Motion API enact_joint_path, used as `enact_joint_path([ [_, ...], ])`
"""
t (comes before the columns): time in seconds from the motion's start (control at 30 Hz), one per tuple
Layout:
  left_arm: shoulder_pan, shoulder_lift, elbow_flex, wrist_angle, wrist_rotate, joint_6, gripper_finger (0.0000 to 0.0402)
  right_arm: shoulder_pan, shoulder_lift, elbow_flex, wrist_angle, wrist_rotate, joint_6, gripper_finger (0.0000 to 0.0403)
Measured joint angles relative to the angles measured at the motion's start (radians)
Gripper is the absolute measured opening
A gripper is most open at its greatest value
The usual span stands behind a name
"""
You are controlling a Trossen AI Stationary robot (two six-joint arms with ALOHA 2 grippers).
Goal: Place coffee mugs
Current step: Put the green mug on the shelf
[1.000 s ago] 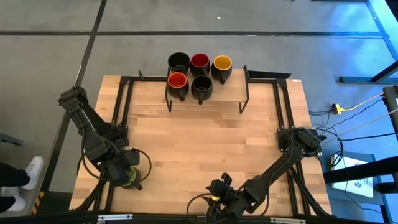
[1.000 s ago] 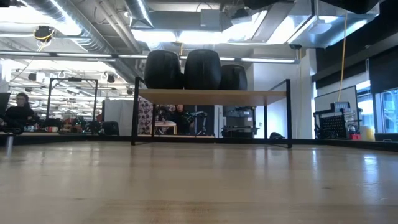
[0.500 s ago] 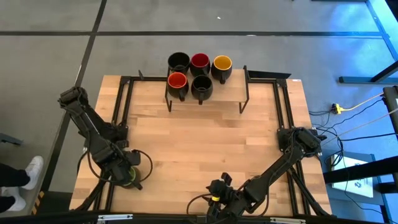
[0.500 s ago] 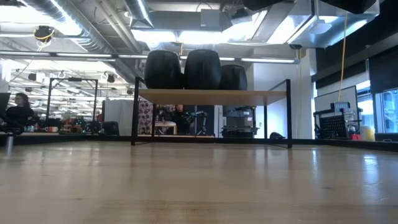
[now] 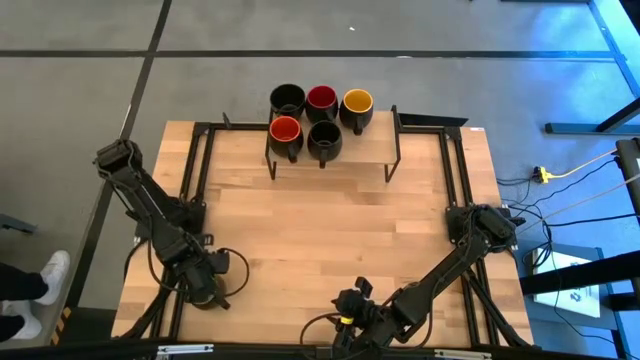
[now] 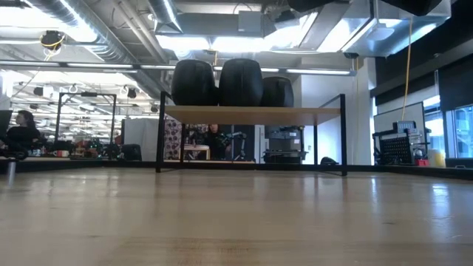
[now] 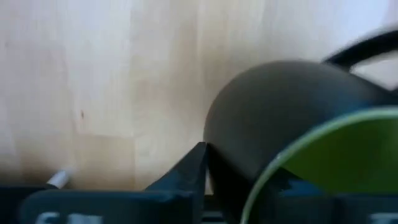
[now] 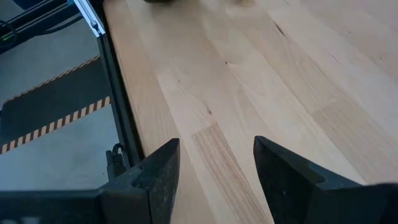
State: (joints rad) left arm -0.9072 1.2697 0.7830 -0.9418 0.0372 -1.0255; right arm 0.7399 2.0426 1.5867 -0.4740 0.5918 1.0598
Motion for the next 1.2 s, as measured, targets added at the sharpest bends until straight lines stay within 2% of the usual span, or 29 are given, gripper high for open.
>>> enact_joint_path([
  [0.1, 0.017, 0.001, -0.002, 0.007, 0.009, 0.040, 0.0021, 0.006, 0.000, 0.000, 0.001, 0.004, -0.011, 0.0193],
  [0.13, 0.026, 0.001, 0.003, 0.017, 0.014, 0.047, 0.0015, 0.012, 0.000, 0.000, 0.003, 0.020, -0.014, 0.0193],
  [0.27, 0.089, 0.007, 0.077, 0.015, -0.003, 0.153, 0.0015, 0.065, -0.002, 0.000, 0.019, 0.127, -0.005, 0.0193],
  [0.37, 0.162, 0.041, 0.169, -0.013, -0.042, 0.280, 0.0014, 0.106, -0.002, 0.000, -0.003, 0.172, 0.060, 0.0193],
  [0.57, 0.323, 0.217, 0.375, -0.071, -0.069, 0.629, 0.0014, 0.154, -0.002, -0.044, -0.031, 0.229, 0.248, 0.0193],
  [0.7, 0.437, 0.346, 0.490, -0.067, -0.080, 0.779, 0.0014, 0.166, -0.002, -0.071, -0.031, 0.225, 0.340, 0.0193],
  [0.93, 0.564, 0.511, 0.662, -0.070, -0.143, 0.928, 0.0016, 0.163, -0.002, -0.076, -0.025, 0.210, 0.356, 0.0193],
  [1.03, 0.598, 0.563, 0.706, -0.071, -0.180, 0.982, 0.0016, 0.154, -0.002, -0.076, -0.028, 0.205, 0.370, 0.0193],
  [1.2, 0.634, 0.636, 0.735, -0.075, -0.169, 1.012, 0.0017, 0.148, -0.002, -0.076, -0.032, 0.187, 0.376, 0.0193],
])
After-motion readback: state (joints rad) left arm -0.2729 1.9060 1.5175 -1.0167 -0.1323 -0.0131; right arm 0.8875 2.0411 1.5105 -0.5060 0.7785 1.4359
